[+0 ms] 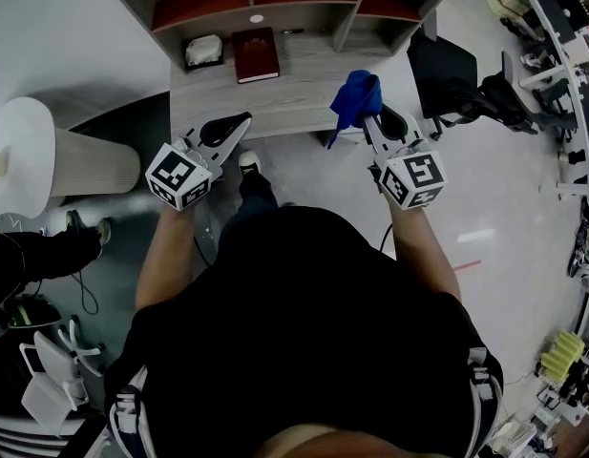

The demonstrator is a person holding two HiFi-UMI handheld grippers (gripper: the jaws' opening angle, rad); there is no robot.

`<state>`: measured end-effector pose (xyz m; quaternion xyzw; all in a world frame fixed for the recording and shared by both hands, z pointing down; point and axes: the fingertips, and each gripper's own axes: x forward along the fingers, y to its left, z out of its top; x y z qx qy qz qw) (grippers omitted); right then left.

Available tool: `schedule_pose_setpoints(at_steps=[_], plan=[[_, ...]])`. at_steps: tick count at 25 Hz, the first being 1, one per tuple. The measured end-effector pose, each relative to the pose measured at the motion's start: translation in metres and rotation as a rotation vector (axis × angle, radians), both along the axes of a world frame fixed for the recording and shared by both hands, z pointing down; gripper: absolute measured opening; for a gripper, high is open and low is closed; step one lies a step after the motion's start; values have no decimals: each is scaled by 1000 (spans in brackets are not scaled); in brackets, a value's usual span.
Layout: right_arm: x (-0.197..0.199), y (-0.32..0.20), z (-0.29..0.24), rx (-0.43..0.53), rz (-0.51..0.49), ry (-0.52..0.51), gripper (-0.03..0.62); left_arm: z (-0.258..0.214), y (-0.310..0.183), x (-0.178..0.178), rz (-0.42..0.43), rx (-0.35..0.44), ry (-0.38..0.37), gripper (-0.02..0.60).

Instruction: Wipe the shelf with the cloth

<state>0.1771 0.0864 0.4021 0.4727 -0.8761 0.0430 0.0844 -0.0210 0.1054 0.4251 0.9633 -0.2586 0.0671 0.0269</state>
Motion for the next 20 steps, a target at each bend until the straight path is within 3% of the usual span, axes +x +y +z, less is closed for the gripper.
schedule_pose_setpoints(at_steps=[20], plan=[[0,-9,4,-9,11,-24,69,4,2,-7,-12,-2,-6,17]])
